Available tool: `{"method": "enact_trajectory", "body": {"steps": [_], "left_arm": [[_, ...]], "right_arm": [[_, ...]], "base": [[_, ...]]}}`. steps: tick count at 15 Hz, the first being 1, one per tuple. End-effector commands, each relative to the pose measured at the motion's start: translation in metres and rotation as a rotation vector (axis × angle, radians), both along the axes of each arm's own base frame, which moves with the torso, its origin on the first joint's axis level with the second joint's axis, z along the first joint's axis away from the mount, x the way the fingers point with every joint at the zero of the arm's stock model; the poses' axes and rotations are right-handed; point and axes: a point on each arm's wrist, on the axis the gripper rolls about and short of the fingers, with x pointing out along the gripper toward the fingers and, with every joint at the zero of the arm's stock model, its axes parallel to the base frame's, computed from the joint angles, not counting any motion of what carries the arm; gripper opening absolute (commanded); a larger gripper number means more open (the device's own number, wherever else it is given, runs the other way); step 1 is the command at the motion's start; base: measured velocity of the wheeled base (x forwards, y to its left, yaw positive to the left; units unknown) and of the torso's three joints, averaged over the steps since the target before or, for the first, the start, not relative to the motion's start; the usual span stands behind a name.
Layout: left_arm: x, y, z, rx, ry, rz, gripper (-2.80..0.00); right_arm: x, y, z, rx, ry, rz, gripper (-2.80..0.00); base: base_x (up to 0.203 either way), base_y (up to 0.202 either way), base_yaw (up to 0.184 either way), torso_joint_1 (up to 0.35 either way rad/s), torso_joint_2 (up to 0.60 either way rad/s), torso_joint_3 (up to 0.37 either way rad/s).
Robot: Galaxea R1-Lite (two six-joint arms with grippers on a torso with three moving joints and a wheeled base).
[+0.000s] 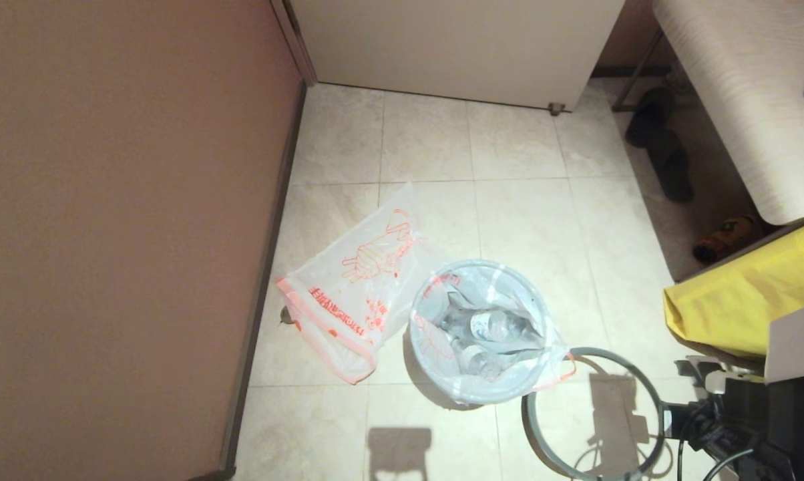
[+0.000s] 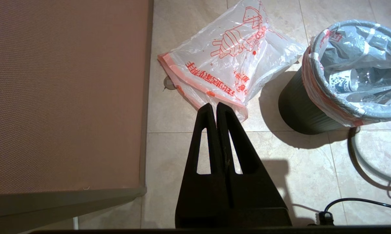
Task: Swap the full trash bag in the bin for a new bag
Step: Place the trash can ring on the floor, then place the trash bag on the floor
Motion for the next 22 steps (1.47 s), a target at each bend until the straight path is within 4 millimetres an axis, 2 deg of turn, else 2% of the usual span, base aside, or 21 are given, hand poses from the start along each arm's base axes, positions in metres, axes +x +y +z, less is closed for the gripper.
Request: {"method": "enact_trajectory", "body": {"steps": [1,3,5,7,8,9,12,13,15,17,22], "left_arm": [[0.000,0.000,0.000,-0.001,0.000,0.000,-2.80],[0.000,0.000,0.000,-0.001,0.000,0.000,-2.80],[0.000,0.000,0.000,-0.001,0.000,0.002,-2.80],[0.000,0.000,0.000,0.000,0.000,0.000,-2.80],[0.000,0.000,0.000,-0.001,0.000,0.001,-2.80],[0.000,0.000,0.000,0.000,0.000,0.000,-2.80],[0.000,0.000,0.000,0.000,0.000,0.000,-2.80],[0.000,0.000,0.000,-0.001,0.000,0.000,-2.80],[0.000,0.000,0.000,-0.001,0.000,0.001,-2.80],[0.000,0.000,0.000,-0.001,0.000,0.000,-2.80],[0.000,0.000,0.000,-0.001,0.000,0.000,-2.80]], "right_arm": [[0.000,0.001,0.000,0.002,-0.016,0.004,0.00],[-0.007,0.000,0.009,0.010,-0.031,0.011,0.00],[-0.031,0.001,0.027,0.066,-0.011,0.062,0.00],[-0.033,0.005,0.048,0.117,-0.090,0.119,0.00],[-0.024,0.009,0.058,0.155,-0.159,0.129,0.00],[-0.020,0.014,0.061,0.198,-0.186,0.123,0.00],[-0.014,0.037,0.047,0.270,-0.143,0.171,0.00],[-0.007,0.043,0.048,0.293,-0.166,0.179,-2.80],[0.002,0.057,0.046,0.304,-0.185,0.218,-2.80],[0.000,0.070,0.038,0.285,-0.153,0.223,-2.80],[0.000,0.080,0.032,0.332,-0.139,0.210,-2.80]], "base": [[0.000,0.000,0.000,0.000,0.00,0.000],[0.000,0.000,0.000,0.000,0.00,0.000],[0.000,0.000,0.000,0.000,0.00,0.000],[0.000,0.000,0.000,0.000,0.00,0.000],[0.000,0.000,0.000,0.000,0.00,0.000],[0.000,0.000,0.000,0.000,0.00,0.000],[0.000,0.000,0.000,0.000,0.00,0.000],[0.000,0.000,0.000,0.000,0.00,0.000],[0.000,0.000,0.000,0.000,0.00,0.000],[0.000,0.000,0.000,0.000,0.00,0.000],[0.000,0.000,0.000,0.000,0.00,0.000]]}}
